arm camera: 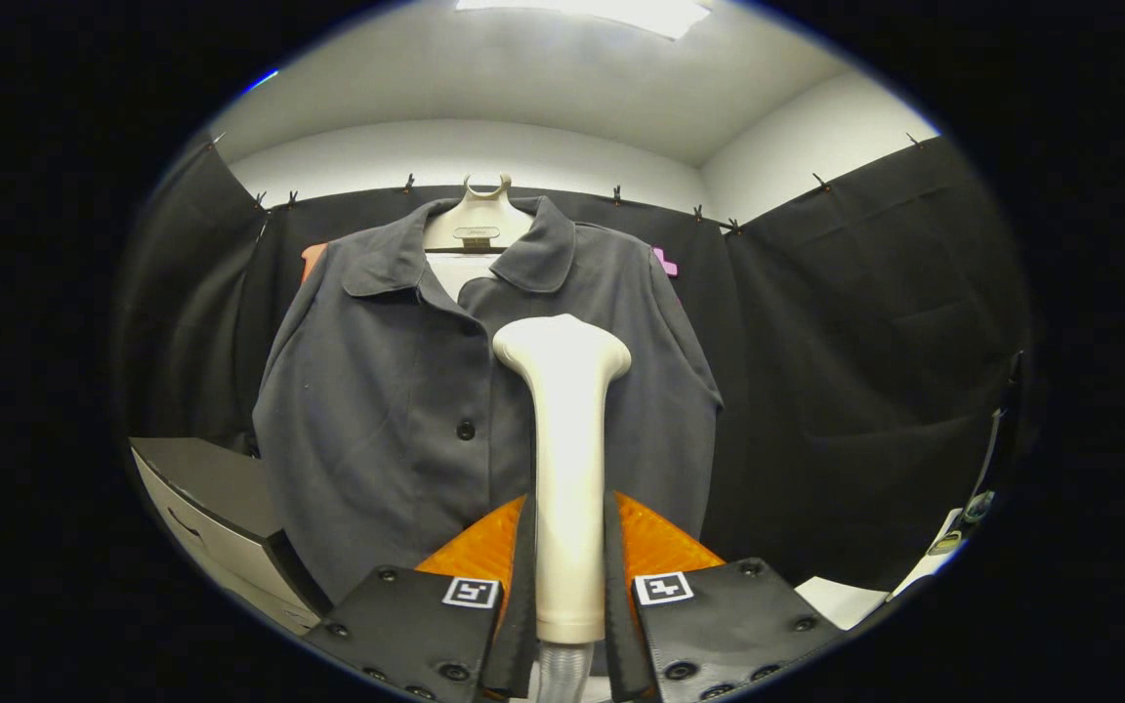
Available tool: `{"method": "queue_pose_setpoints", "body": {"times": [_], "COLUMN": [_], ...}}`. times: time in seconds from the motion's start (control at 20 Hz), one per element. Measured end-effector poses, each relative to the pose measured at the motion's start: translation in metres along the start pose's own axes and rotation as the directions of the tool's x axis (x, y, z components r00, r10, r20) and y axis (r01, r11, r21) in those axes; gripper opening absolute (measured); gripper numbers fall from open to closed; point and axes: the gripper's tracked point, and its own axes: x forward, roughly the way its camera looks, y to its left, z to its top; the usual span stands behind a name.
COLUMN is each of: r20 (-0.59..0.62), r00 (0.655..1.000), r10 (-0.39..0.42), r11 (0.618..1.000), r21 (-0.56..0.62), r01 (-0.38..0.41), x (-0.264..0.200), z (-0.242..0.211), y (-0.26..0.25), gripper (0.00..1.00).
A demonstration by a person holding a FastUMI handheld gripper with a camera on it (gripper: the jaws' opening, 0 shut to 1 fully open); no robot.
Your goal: Iron the clothes twice with a garment steamer, once on the left side and once on the right side.
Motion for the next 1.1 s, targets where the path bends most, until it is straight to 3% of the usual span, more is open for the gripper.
{"method": "queue_pose_setpoints", "body": {"times": [1.1], "r20": [-0.134], "r00": [0.989], "r10": [-0.062], "r11": [0.997], "r21": [-0.048], "r01": [0.056], "x": [-0.038], "z": [-0.083], "y": [-0.004], "gripper": [0.37]}}
